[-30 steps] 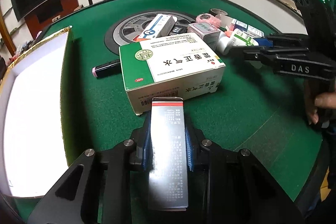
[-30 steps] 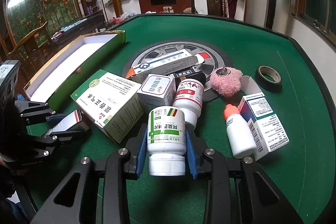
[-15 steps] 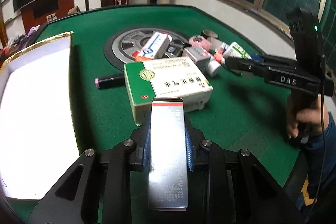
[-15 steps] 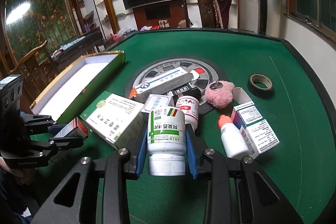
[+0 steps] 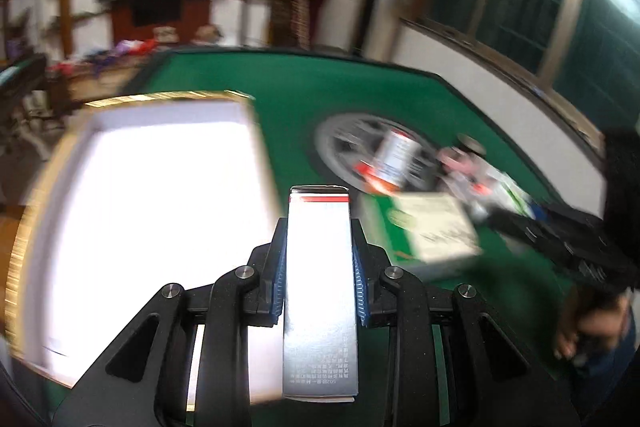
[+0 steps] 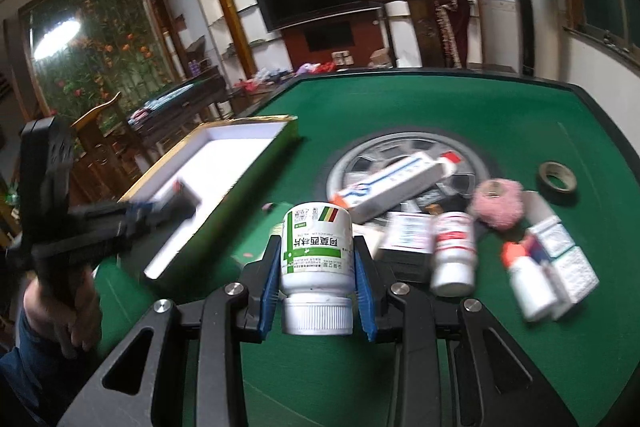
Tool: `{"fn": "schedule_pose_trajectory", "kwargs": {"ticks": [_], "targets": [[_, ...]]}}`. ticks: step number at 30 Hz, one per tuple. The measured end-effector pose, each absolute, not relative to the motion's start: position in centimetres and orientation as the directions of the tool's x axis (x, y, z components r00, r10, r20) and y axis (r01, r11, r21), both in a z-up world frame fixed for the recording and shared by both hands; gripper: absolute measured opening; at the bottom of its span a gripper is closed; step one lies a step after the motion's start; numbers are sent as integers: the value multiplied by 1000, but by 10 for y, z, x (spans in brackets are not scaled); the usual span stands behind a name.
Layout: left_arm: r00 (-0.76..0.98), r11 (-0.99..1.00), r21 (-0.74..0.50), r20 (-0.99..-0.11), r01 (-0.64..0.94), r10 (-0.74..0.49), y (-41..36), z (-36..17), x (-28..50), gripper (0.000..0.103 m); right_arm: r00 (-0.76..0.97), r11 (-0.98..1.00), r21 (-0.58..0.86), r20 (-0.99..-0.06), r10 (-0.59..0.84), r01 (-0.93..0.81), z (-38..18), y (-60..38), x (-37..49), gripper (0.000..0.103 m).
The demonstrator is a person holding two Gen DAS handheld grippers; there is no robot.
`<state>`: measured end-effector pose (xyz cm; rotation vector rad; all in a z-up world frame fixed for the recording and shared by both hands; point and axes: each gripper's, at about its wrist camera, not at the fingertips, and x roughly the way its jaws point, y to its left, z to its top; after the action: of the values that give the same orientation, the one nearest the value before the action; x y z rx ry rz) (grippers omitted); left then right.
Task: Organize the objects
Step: 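Carry the silver box with left gripper while right gripper carries the bottle over the white tray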
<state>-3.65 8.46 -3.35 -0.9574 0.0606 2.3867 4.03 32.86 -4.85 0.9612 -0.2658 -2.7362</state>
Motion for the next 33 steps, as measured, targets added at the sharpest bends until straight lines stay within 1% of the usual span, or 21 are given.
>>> {"fn": "schedule_pose_trajectory", "kwargs": {"ticks": [6, 11, 13, 14, 16, 17, 20, 23, 26, 28, 33], "targets": [[-654, -931, -107, -684, -348, 323, 33, -41, -80, 26, -741, -949, 250, -597, -307, 191, -52, 315, 38, 33], [-669, -953, -127, -686, -275, 285, 9, -48, -97, 26, -737, -945, 259, -596, -319, 199, -53, 314, 40, 33], [-658, -958, -114, -705, -263, 265, 7, -53, -102, 26, -736, -944, 260, -595, -324, 205, -53, 313, 41, 33], [-654, -959, -99, -712, -265, 254, 10, -56, -104, 26, -736, -943, 260, -593, -326, 208, -53, 313, 42, 33], [-653, -971, -22, -737, -238, 176, 17, -63, -107, 27, -734, -941, 261, -593, -332, 216, -52, 312, 44, 33], [-651, -972, -12, -741, -234, 166, 18, -65, -107, 27, -734, -941, 259, -592, -333, 218, -52, 310, 46, 33], [-644, -975, -9, -749, -223, 154, 23, -65, -98, 27, -730, -939, 258, -593, -340, 228, -51, 308, 47, 33], [-643, -968, 6, -749, -251, 162, 28, -64, -77, 27, -725, -938, 256, -597, -344, 234, -52, 308, 45, 33], [-612, -955, -20, -763, -297, 206, 33, -68, -57, 27, -718, -936, 255, -601, -350, 243, -52, 306, 45, 33], [-615, -952, -17, -760, -305, 211, 35, -66, -49, 27, -714, -934, 256, -602, -357, 250, -53, 303, 45, 33], [-653, -956, -48, -720, -290, 234, 30, -34, -57, 27, -707, -928, 267, -603, -370, 259, -50, 302, 41, 33]]}}
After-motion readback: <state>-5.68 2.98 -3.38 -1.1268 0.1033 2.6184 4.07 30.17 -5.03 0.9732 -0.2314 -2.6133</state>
